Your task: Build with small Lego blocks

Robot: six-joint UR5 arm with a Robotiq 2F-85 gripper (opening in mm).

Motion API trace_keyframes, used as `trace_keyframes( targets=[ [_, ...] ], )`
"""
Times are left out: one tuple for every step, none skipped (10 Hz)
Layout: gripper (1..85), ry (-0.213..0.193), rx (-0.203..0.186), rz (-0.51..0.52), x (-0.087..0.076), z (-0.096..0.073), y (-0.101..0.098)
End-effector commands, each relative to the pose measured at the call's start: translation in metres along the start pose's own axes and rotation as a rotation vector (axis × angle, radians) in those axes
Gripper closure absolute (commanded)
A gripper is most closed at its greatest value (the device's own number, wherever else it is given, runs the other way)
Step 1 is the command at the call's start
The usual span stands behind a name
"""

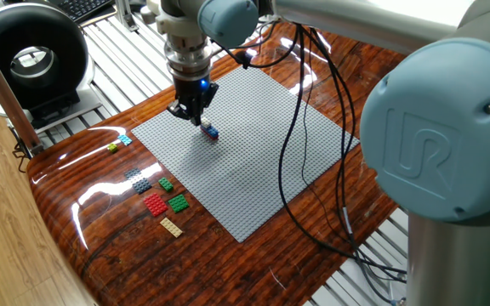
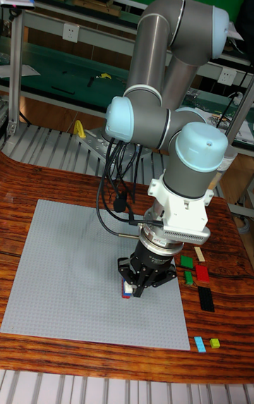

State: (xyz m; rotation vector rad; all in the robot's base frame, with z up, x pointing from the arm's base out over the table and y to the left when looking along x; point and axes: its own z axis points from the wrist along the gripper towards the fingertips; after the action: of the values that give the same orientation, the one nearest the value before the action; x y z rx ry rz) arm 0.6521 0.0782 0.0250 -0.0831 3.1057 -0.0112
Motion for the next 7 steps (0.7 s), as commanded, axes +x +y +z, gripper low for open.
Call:
trace_keyframes(
  targets=[
    [84.3, -0.002, -0.01, 0.002, -0.0004, 0.0, -0.0004],
    [84.3, -0.002, -0.01, 0.001, -0.0004, 0.0, -0.0005],
    [84.3, -0.003, -0.01, 0.0, -0.001, 0.0, -0.0008],
    [84.3, -0.003, -0.012, 0.001, -0.0011, -0.0001, -0.0005],
    [84.3, -0.002, -0.012, 0.001, -0.0005, -0.0004, -0.0005],
    [84.3, -0.002, -0.015, 0.001, 0.0, -0.0014, 0.0005],
    [84.3, 0.0, -0.018, 0.002, 0.0009, -0.0037, 0.0022]
  ],
)
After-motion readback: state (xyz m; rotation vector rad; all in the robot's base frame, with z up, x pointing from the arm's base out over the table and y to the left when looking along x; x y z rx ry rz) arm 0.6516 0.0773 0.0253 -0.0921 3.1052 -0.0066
